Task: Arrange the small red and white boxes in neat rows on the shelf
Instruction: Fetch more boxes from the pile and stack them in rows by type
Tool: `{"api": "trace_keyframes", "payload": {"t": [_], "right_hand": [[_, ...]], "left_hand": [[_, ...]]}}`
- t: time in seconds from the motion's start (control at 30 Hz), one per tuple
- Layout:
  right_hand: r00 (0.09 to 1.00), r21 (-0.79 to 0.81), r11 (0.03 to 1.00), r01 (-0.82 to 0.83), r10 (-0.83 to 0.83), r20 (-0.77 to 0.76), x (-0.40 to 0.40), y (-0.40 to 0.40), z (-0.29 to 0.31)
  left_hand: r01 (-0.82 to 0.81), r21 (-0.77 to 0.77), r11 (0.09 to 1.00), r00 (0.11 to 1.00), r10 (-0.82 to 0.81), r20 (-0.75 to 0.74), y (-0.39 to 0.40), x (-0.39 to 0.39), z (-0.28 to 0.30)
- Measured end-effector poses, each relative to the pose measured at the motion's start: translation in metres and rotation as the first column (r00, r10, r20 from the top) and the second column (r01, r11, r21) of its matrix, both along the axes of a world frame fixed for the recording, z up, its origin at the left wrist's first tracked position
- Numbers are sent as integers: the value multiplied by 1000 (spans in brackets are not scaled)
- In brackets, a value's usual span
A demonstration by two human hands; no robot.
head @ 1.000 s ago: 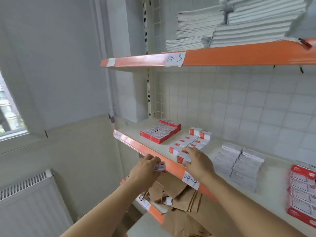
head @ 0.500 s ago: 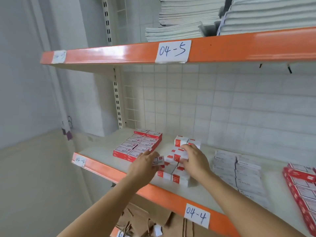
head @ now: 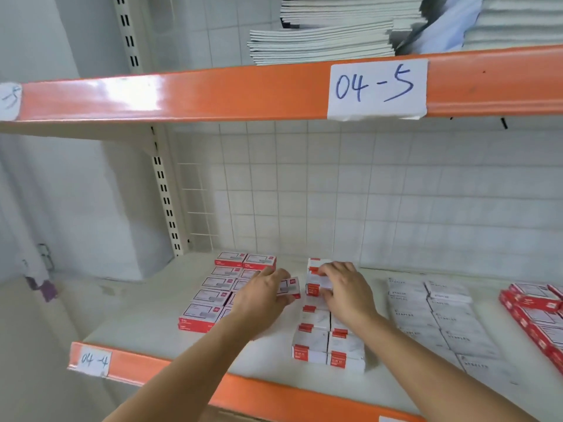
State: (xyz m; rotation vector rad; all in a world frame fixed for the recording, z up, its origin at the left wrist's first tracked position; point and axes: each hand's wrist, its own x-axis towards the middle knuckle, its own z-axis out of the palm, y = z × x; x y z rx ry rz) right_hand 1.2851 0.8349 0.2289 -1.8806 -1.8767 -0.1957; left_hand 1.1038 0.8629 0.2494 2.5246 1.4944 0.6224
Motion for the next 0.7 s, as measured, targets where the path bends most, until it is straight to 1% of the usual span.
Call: {"api": "trace_keyframes", "payload": {"t": [0.17,0.27,0.33,0.4,0.6,0.7], "right_hand": [[998,27,999,34,-36,57,-6,-6,2],[999,64,997,-53,53,7,-24,-11,12],[989,27,988,-150,149,15,-41,-14,18],[977,-4,978,-208,208,45,-56,-16,19],[968,-25,975,-220,222,115,-75,-9,24],[966,-28,970,-242,243,89,-84,-4,25]], "left_hand": [[61,0,998,998,-61,22,7,-10,-4],[92,15,996,995,-93,29,9,-16,-3],[102,29,994,995,-103,21,8,-21,-3],[105,47,993,994,-105,3,8,-28,-2],[58,39,998,998,-58,12,11,-47,2],[57,32,998,997,-58,44,10,-58,3]]}}
